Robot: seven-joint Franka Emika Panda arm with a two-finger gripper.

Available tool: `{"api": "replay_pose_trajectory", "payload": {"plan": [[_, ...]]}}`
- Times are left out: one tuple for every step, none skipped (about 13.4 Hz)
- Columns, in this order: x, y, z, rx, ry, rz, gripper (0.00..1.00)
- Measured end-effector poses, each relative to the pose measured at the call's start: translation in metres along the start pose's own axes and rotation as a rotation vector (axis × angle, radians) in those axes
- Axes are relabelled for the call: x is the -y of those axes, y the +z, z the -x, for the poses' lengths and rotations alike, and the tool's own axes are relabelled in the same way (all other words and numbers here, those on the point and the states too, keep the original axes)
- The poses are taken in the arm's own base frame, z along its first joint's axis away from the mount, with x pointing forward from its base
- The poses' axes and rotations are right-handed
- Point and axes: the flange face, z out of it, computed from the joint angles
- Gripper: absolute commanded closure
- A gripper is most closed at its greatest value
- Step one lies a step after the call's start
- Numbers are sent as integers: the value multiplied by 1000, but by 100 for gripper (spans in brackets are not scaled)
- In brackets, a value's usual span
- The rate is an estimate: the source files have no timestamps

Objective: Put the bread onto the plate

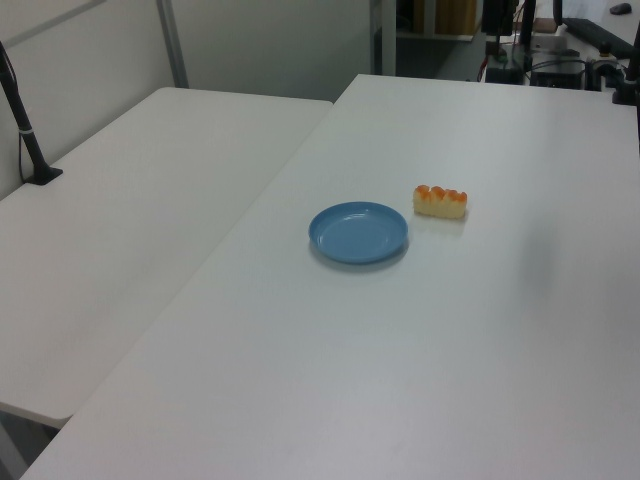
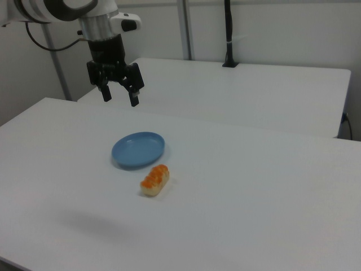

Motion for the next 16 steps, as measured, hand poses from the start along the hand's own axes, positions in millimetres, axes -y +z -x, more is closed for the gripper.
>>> {"api": "replay_pose_trajectory", "payload": {"plan": [[0,0,0,0,0,0,0],[0,0,0,0,0,-1,0],[0,0,0,0,0,-2,0],[0,0,0,0,0,-3,0],[1,0,0,0,0,-3,0],[1,0,0,0,0,-3,0],[1,0,0,0,-1,-4,0],[1,0,0,0,-1,-5,0],[1,0,0,0,-1,-6,0],[1,0,0,0,-1,-6,0],[1,1,0,1,-1,-7,0],[2,2,0,3,-2,-9,0],[2,3,-1,6,-5,-13,0],[3,5,-2,10,-14,-14,0],[3,9,-3,16,-32,-15,0],[4,13,-5,23,-51,-17,0]]}}
